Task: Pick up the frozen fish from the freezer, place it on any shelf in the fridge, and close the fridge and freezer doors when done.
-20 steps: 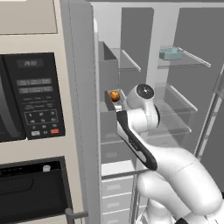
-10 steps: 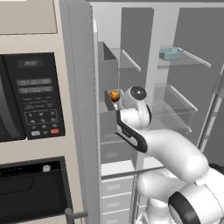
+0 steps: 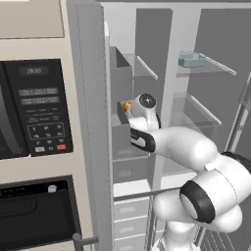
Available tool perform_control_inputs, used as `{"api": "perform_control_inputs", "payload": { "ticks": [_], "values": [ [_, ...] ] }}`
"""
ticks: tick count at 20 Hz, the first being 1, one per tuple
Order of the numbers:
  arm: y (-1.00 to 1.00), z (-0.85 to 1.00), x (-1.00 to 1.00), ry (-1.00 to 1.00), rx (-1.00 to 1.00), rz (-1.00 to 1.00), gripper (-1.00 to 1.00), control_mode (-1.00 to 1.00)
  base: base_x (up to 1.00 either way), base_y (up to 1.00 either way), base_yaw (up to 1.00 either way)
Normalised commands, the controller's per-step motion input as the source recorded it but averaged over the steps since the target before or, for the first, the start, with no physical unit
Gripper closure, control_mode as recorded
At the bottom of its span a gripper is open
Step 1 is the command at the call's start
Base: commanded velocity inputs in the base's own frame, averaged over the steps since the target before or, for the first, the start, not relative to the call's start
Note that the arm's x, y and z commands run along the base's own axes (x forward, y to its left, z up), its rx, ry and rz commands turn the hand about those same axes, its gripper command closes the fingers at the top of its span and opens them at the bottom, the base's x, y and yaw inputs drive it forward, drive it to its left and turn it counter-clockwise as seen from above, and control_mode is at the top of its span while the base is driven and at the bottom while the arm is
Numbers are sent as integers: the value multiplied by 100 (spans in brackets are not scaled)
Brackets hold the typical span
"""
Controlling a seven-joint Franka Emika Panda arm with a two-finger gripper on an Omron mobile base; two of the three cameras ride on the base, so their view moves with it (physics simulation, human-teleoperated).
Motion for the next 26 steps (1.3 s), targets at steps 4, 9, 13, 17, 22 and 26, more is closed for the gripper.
{"api": "perform_control_inputs", "payload": {
  "ticks": [4,9,13,17,22,26],
  "values": [
    [17,-23,39,0,0,4,-100,-100,0,0,0],
    [17,-25,42,0,3,3,-100,-100,0,0,0],
    [24,-7,48,0,1,0,-100,-100,0,0,0],
    [13,0,55,0,1,0,-100,-100,0,0,0],
    [3,-2,52,0,5,0,-100,-100,0,0,0],
    [21,-2,42,0,1,0,-100,-100,0,0,0]
  ]
}}
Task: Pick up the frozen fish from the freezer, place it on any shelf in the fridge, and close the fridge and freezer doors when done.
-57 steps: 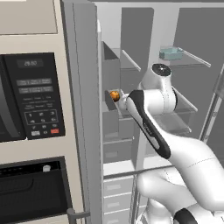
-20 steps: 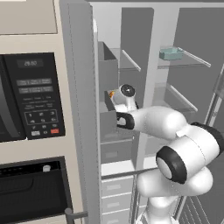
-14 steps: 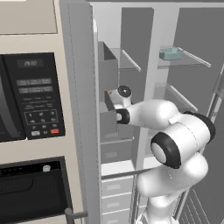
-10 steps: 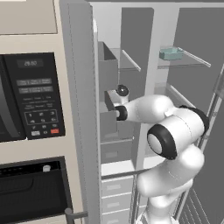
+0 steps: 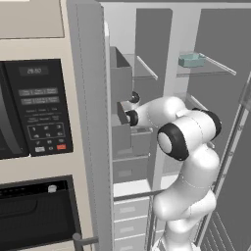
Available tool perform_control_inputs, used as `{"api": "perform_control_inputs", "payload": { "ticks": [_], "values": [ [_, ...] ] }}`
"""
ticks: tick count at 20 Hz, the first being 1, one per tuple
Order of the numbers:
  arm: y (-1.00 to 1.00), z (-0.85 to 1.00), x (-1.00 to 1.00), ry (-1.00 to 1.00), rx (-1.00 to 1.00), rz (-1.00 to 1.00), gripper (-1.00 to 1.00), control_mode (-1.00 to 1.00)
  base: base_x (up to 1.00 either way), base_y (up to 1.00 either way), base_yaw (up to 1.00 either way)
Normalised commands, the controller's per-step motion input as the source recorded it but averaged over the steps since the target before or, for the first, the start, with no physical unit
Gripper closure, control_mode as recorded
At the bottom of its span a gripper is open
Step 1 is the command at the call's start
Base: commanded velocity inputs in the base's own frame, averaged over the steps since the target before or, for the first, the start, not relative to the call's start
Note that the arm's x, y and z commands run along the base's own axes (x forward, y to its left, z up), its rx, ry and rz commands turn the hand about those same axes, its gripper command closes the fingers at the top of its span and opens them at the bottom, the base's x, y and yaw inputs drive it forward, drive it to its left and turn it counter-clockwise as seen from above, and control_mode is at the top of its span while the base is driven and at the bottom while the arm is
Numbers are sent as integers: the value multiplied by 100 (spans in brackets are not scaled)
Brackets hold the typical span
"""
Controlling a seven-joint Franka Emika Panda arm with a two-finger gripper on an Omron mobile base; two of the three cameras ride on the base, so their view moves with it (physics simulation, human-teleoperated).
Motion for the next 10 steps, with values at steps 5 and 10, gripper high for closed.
{"api": "perform_control_inputs", "payload": {
  "ticks": [5,10],
  "values": [
    [30,-27,38,4,0,0,-100,-100,0,0,0],
    [19,-48,15,16,0,0,-100,-100,0,0,0]
  ]
}}
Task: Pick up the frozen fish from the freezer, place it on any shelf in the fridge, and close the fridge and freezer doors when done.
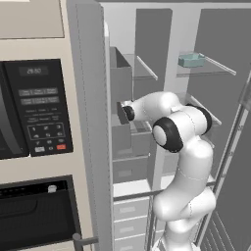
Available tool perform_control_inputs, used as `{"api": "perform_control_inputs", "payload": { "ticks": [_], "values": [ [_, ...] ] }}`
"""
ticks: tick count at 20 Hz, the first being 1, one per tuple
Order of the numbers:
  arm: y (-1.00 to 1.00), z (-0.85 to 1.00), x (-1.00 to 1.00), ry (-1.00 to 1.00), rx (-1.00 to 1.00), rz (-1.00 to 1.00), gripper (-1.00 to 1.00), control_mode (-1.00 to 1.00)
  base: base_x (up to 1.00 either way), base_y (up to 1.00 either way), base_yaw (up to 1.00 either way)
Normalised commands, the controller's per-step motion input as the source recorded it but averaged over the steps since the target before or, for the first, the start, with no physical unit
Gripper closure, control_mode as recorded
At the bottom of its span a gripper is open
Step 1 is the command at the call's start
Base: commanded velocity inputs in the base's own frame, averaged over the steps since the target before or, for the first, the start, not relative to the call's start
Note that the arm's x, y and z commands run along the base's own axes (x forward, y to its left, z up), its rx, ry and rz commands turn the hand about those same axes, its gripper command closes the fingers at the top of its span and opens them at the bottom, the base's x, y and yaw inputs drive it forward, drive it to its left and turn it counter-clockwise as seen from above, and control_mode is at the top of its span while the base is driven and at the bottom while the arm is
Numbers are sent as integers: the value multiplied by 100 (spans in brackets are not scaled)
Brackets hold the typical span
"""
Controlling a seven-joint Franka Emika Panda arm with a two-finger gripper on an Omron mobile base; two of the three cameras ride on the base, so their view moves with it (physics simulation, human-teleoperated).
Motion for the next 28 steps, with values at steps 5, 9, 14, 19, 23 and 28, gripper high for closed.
{"api": "perform_control_inputs", "payload": {
  "ticks": [5,9,14,19,23,28],
  "values": [
    [0,-66,-50,13,0,-3,-100,-100,0,0,0],
    [0,-7,-9,0,0,0,-100,-100,0,0,0],
    [0,-21,-12,0,0,0,100,-100,0,0,0],
    [-6,-23,-11,0,0,0,100,-100,0,0,0],
    [-24,-7,-49,0,0,-1,100,-100,0,0,0],
    [-16,1,-91,0,4,-3,100,-100,0,0,0]
  ]
}}
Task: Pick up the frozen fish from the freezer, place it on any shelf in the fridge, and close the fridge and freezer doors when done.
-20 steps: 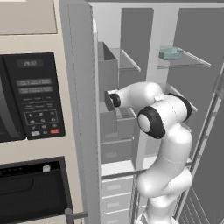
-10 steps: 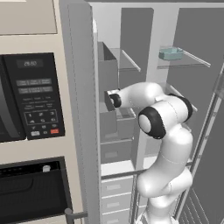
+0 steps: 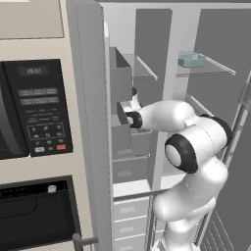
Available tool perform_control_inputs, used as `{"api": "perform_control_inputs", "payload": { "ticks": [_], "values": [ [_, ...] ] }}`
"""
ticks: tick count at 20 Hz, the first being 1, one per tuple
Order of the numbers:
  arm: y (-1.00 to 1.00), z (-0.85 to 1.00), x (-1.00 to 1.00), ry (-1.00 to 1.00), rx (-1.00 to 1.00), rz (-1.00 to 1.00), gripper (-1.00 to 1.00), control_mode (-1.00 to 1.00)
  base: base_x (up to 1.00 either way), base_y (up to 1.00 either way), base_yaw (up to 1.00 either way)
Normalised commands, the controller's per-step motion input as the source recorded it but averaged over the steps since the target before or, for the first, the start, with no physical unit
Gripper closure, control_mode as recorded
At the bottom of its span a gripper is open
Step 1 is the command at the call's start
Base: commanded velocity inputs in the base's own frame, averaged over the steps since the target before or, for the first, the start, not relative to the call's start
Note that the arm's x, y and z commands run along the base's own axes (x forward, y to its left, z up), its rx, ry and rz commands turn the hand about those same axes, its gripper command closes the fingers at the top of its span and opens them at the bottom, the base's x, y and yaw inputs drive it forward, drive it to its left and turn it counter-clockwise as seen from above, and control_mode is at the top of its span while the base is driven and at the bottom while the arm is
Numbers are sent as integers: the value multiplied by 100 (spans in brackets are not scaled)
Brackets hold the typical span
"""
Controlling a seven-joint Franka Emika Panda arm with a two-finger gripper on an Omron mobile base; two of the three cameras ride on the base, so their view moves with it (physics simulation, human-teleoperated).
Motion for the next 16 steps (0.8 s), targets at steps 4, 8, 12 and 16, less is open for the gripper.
{"api": "perform_control_inputs", "payload": {
  "ticks": [4,8,12,16],
  "values": [
    [-20,20,-100,0,6,-5,100,-100,0,0,0],
    [-9,51,-100,2,3,-9,100,-100,0,0,0],
    [-23,73,-100,6,2,-9,100,-100,0,0,0],
    [-30,86,-100,8,0,-6,100,-100,0,0,0]
  ]
}}
